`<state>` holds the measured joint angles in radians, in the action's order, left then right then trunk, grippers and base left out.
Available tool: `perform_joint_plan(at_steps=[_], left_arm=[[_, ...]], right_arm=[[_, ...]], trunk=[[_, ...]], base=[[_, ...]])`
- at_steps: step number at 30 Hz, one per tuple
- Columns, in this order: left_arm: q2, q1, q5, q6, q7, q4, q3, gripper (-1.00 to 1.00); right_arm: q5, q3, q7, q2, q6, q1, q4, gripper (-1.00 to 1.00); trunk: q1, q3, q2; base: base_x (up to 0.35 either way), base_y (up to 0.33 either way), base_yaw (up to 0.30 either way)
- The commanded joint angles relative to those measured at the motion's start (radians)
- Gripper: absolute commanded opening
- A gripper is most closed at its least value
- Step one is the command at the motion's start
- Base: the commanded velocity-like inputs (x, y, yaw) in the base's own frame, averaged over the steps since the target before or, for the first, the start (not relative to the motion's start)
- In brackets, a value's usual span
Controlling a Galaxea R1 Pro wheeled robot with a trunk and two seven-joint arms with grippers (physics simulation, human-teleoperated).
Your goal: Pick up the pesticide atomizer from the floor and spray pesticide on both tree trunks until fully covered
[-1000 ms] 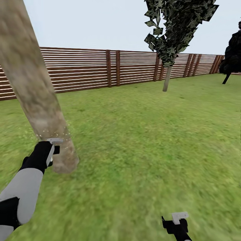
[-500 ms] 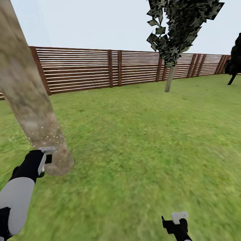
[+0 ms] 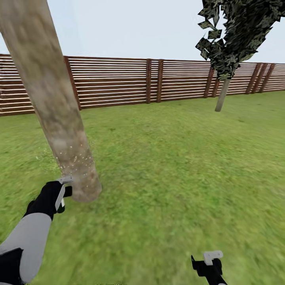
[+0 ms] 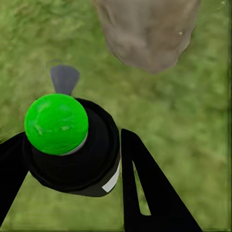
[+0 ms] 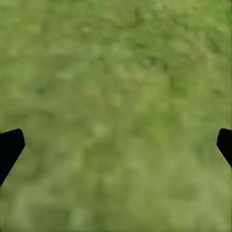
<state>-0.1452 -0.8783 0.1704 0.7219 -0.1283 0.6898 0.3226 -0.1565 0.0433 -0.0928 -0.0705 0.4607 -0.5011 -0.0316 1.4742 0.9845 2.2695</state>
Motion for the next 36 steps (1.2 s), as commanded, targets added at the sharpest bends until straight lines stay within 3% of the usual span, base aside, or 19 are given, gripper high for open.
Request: perform_joint_plan(at_steps=[1,3,7,12,14,15,16,17,19,20,21,22,24,27,28,31,34,35,36], left_arm=[[0.022,-0.001,0.018,0.004,0.003,0.001,0.001,-1.0],[0.044,-0.001,0.02,0.004,0.002,0.002,0.002,-1.0],[0.047,0.047,0.021,-0.006,0.006,0.003,-0.001,-1.0],[0.048,0.176,0.021,-0.131,0.023,0.001,-0.019,-1.0],[0.043,0.219,0.023,-0.165,0.075,0.001,-0.08,-1.0],[0.034,0.253,0.035,-0.203,0.161,0.001,-0.151,-1.0],[0.024,0.27,0.054,-0.237,0.209,0.001,-0.194,-1.0],[0.008,0.286,0.094,-0.295,0.281,-0.002,-0.257,-1.0],[-0.002,0.298,0.16,-0.371,0.405,-0.027,-0.342,-1.0],[-0.005,0.301,0.201,-0.414,0.475,-0.041,-0.376,-1.0],[-0.007,0.302,0.226,-0.449,0.519,-0.048,-0.388,-1.0],[-0.007,0.303,0.253,-0.492,0.568,-0.056,-0.395,-1.0],[-0.003,0.3,0.347,-0.568,0.696,-0.075,-0.402,-1.0],[0.006,0.297,0.452,-0.586,0.822,-0.079,-0.402,-1.0],[0.009,0.297,0.489,-0.592,0.862,-0.078,-0.4,-1.0],[0.011,0.298,0.501,-0.594,0.874,-0.078,-0.414,-1.0],[0.013,0.298,0.503,-0.593,0.875,-0.078,-0.479,-1.0],[0.013,0.298,0.503,-0.593,0.875,-0.078,-0.5,-1.0],[0.013,0.298,0.503,-0.593,0.875,-0.078,-0.511,-1.0]], right_arm=[[-0.011,0.004,-0.005,0.0,0.003,-0.001,0.001,1.0],[-0.011,0.004,-0.005,0.0,0.003,-0.001,0.001,1.0],[-0.011,0.004,-0.005,0.0,0.003,-0.001,0.002,1.0],[-0.011,0.004,-0.005,0.0,0.003,-0.001,0.001,1.0],[-0.011,0.004,-0.005,0.001,0.003,-0.001,-0.002,1.0],[-0.011,0.003,-0.002,0.001,0.002,-0.001,-0.006,1.0],[-0.013,0.002,0.0,0.0,0.002,-0.001,-0.008,1.0],[-0.03,-0.022,0.003,0.0,0.0,-0.001,-0.033,1.0],[-0.112,-0.102,0.008,0.001,-0.012,-0.001,-0.121,1.0],[-0.175,-0.146,0.043,0.001,-0.035,-0.001,-0.177,1.0],[-0.208,-0.162,0.113,0.001,-0.052,-0.001,-0.216,1.0],[-0.226,-0.17,0.231,0.001,-0.068,-0.001,-0.261,1.0],[-0.242,-0.177,0.495,-0.006,-0.087,-0.004,-0.332,1.0],[-0.246,-0.179,0.618,-0.014,-0.09,-0.013,-0.367,1.0],[-0.246,-0.179,0.713,-0.026,-0.091,-0.015,-0.403,1.0],[-0.246,-0.179,0.765,-0.037,-0.092,-0.017,-0.418,1.0],[-0.247,-0.183,0.798,-0.036,-0.091,-0.018,-0.426,1.0],[-0.247,-0.184,0.827,-0.035,-0.091,-0.018,-0.442,-1.0],[-0.247,-0.184,0.856,-0.034,-0.091,-0.018,-0.457,-1.0]], trunk=[[0.0,0.001,0.0],[0.0,0.001,0.0],[0.0,0.001,0.0],[0.0,0.001,0.0],[0.0,0.001,0.0],[0.0,0.001,0.0],[0.0,0.001,0.0],[0.0,0.001,0.0],[0.0,0.001,0.0],[0.0,0.001,0.0],[0.0,0.001,0.0],[0.0,0.001,0.0],[0.0,0.001,0.0],[0.0,0.001,0.0],[0.0,0.001,0.0],[0.0,0.001,0.0],[0.0,0.001,0.0],[0.0,0.001,0.0],[0.0,0.001,0.0]], base=[[0.0,0.0,0.243],[0.0,0.0,0.133],[-0.202,-0.138,0.012],[-0.27,-0.171,0.0],[-0.274,-0.172,0.0],[-0.249,-0.162,0.0],[-0.211,-0.134,0.0],[-0.152,-0.088,0.0],[-0.061,-0.034,0.0],[-0.017,-0.009,0.0],[-0.009,-0.005,0.0],[-0.004,-0.002,0.0],[-0.001,-0.001,0.0],[0.0,0.0,0.0],[0.0,0.0,0.0],[0.0,0.0,0.0],[0.0,0.0,0.0],[0.0,0.0,0.0],[0.0,0.0,0.0]])
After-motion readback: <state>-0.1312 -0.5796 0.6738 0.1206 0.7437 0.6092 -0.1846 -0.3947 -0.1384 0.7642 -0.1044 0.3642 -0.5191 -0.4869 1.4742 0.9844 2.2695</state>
